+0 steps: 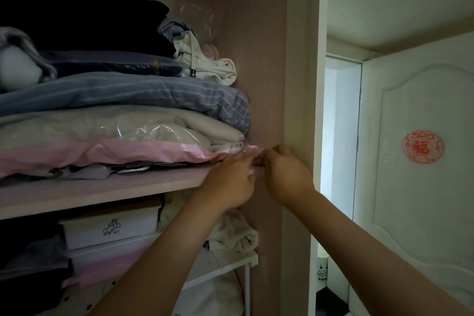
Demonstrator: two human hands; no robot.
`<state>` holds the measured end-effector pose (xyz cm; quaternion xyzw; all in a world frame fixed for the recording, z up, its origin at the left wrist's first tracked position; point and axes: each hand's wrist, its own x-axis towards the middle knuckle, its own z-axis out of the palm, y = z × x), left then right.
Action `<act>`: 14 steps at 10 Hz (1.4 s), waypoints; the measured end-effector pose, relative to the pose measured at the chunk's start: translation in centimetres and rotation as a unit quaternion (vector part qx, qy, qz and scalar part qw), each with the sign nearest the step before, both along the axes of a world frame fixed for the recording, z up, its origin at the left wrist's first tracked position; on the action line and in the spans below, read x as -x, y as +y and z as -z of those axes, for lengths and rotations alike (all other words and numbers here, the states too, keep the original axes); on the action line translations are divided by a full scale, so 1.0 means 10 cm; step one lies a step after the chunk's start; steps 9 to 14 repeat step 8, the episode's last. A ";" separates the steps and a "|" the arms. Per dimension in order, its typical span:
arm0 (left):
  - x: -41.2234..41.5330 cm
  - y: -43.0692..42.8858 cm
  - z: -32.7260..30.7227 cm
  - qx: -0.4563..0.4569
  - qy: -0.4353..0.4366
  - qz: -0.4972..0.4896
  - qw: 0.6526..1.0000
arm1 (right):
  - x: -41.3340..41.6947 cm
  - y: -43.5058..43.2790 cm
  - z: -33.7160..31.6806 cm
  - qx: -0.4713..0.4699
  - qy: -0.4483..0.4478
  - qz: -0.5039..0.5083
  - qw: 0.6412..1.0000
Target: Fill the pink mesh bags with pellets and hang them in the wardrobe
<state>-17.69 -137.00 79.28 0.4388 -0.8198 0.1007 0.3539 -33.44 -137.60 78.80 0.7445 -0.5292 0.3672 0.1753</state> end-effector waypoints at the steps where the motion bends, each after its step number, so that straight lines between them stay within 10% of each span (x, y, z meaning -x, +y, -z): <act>1: 0.02 -0.05 -0.03 -0.011 -0.019 -0.006 1.000 | -0.01 0.01 0.11 0.031 0.052 -0.016 0.998; 5: 0.08 -0.36 -0.19 -0.139 -0.082 -0.053 0.986 | -0.15 -0.20 -0.14 -0.116 0.155 0.062 0.979; 8: -0.20 0.51 -0.18 -0.064 0.045 0.021 0.997 | 0.17 0.32 -0.25 -0.090 -0.029 -0.104 0.990; 14: -0.20 0.51 -0.18 -0.064 0.045 0.021 0.997 | 0.17 0.32 -0.25 -0.090 -0.029 -0.104 0.990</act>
